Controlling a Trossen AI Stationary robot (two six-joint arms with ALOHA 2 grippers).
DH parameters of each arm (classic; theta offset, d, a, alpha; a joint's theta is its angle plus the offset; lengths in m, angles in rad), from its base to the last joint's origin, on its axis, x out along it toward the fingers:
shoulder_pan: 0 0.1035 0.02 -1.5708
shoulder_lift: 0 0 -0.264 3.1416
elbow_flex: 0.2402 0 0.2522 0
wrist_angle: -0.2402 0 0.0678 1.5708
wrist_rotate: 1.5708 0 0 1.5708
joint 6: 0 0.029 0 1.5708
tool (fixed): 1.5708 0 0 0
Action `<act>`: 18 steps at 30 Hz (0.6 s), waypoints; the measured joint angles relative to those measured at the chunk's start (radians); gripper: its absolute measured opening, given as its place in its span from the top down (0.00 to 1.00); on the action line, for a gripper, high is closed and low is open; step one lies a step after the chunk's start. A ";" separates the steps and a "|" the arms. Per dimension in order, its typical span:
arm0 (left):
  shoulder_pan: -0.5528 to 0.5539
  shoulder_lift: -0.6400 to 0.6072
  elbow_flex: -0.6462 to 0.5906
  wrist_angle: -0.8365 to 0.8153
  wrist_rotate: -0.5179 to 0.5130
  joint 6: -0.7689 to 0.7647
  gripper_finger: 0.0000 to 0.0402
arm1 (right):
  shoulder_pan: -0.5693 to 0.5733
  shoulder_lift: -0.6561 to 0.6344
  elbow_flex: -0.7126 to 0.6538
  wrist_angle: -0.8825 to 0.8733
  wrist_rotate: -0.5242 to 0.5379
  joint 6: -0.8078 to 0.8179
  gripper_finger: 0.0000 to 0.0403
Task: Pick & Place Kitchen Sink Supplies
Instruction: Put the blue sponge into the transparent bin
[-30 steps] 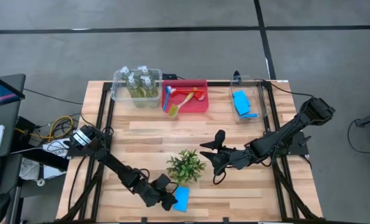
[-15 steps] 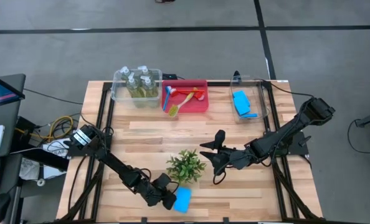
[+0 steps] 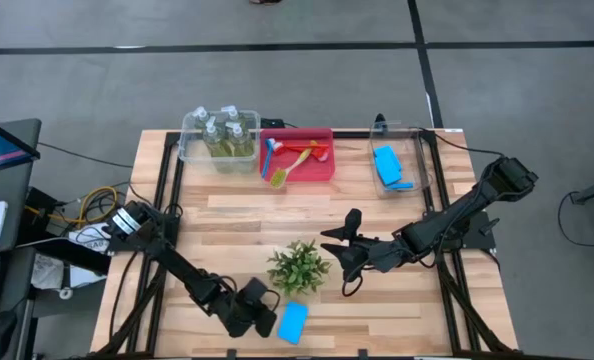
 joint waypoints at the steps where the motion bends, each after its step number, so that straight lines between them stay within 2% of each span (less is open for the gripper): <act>1: -0.006 -0.012 0.000 -0.011 -0.009 0.000 0.99 | 0.000 0.000 0.000 0.004 0.000 -0.002 0.61; 5: -0.033 -0.060 -0.008 -0.113 -0.057 0.021 0.99 | 0.006 0.000 0.000 0.046 0.024 -0.048 0.61; 12: -0.063 -0.136 -0.010 -0.214 -0.164 0.096 0.99 | 0.058 0.000 0.000 0.249 0.274 -0.193 0.61; 15: -0.063 -0.182 -0.023 -0.212 -0.209 0.183 0.99 | 0.072 0.000 0.000 0.367 0.375 -0.247 0.61; 18: -0.063 -0.239 -0.023 -0.207 -0.257 0.345 0.99 | 0.070 0.000 0.000 0.472 0.427 -0.255 0.61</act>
